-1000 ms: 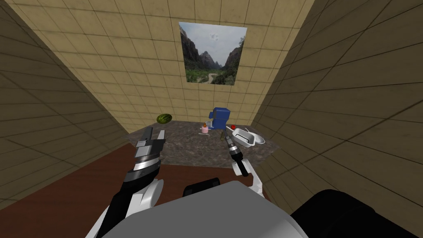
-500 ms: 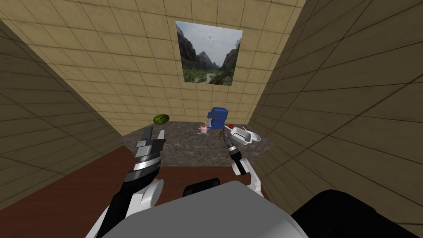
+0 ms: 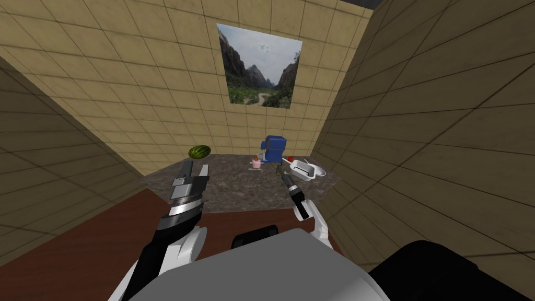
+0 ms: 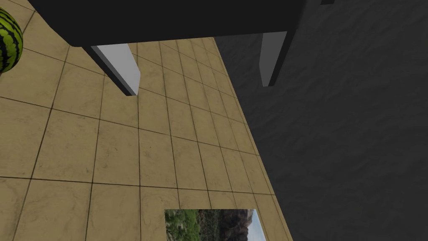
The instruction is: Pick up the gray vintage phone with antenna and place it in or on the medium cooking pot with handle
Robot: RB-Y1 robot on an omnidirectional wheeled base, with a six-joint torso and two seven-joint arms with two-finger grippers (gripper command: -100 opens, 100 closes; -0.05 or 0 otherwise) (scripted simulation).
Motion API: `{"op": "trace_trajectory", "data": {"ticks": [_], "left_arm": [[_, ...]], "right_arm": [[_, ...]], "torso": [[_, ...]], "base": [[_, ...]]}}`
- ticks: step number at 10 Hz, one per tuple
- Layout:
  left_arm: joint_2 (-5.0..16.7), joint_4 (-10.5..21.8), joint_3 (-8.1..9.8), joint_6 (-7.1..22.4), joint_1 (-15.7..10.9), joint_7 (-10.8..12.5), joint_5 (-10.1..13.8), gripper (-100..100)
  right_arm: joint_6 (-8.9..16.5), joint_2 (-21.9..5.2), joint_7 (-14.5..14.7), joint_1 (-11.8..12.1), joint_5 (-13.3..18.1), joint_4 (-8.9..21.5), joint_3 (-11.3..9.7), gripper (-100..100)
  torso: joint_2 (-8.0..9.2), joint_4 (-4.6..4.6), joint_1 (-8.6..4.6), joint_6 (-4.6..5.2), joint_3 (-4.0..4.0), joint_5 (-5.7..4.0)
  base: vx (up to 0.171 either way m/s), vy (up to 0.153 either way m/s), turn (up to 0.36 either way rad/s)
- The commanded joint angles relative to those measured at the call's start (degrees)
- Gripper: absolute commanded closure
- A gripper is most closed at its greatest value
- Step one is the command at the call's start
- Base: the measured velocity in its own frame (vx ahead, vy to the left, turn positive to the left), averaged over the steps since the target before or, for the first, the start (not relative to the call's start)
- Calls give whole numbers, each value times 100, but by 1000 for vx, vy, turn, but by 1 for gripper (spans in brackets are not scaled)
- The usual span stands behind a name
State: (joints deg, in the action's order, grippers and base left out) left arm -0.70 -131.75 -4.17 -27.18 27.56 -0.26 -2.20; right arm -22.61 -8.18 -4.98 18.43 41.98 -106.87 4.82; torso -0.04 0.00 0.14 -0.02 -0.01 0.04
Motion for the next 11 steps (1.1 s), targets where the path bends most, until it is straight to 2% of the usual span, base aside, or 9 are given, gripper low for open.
{"op": "trace_trajectory", "data": {"ticks": [1, 2, 4, 8, 11], "left_arm": [[0, 0, 0, 0, 0, 0, 0, 0], [0, 0, 0, 0, 0, 0, 0, 0], [0, 0, 0, 0, 0, 0, 0, 0], [0, 0, 0, 0, 1, 0, 0, 0], [0, 0, 0, 0, 1, 0, 0, 0]], "right_arm": [[74, -11, 20, -78, 286, 145, 40, -100], [74, -11, 20, -78, 331, 145, 40, -100], [166, -36, 57, -220, 732, 397, 127, -100], [242, -66, 94, -369, 1280, 631, 224, -100], [329, -121, 147, -592, 1835, 941, 377, -100]], "torso": [[0, 0, 0, 0, 0, 0], [-3, -1, -1, 1, -2, -1], [-6, -1, 1, 0, -3, 0], [-18, -4, 7, 0, -10, 1], [-19, -4, 7, 0, -11, 1]], "base": [[12, 27, -83], [12, 22, -50], [23, 44, -99], [36, 46, -57], [52, 57, -62]]}}
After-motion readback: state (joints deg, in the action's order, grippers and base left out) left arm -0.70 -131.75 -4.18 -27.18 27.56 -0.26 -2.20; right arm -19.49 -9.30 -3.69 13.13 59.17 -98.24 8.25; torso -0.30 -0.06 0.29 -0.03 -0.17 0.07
